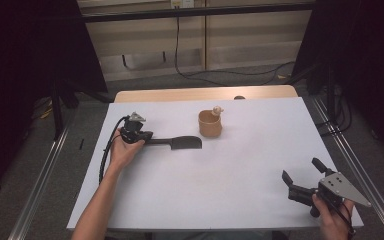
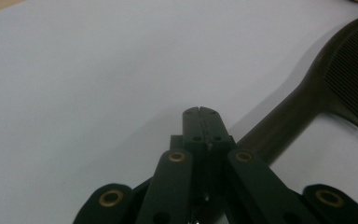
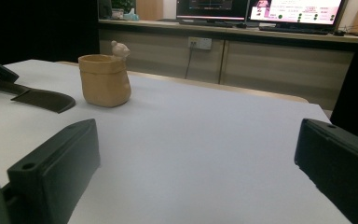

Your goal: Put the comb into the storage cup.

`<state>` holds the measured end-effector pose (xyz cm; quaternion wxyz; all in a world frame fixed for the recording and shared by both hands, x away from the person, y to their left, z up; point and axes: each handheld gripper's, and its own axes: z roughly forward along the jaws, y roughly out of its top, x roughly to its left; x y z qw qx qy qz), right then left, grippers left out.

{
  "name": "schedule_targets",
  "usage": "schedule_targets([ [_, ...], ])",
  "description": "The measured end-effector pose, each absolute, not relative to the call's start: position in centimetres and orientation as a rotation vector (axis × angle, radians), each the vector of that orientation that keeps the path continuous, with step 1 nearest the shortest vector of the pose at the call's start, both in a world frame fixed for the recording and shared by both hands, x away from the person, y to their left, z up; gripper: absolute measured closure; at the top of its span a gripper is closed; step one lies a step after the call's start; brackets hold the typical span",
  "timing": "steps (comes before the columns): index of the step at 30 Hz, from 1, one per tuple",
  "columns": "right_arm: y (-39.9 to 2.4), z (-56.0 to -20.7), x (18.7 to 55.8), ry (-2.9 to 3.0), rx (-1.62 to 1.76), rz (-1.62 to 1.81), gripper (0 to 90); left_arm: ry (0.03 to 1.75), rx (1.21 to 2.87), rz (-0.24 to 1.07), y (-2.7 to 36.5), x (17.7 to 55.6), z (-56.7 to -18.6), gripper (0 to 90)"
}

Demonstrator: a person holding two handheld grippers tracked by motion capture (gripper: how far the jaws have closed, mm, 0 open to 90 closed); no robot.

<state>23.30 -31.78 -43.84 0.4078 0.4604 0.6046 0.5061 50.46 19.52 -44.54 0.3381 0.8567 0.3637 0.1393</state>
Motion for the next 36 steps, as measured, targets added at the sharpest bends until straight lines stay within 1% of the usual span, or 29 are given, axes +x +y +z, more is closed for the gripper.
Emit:
schedule_targets([
  [23,-31.8,-43.8,23.3,1.522,1.161,1.274,0.0,0.883,2.324,0.335,19.5,49.5,-44.2,90.0],
  [36,-31.8,-43.8,23.3,1.520,1.161,1.275,0.0,0.867,2.338,0.309,19.4,48.8,-44.2,90.0],
])
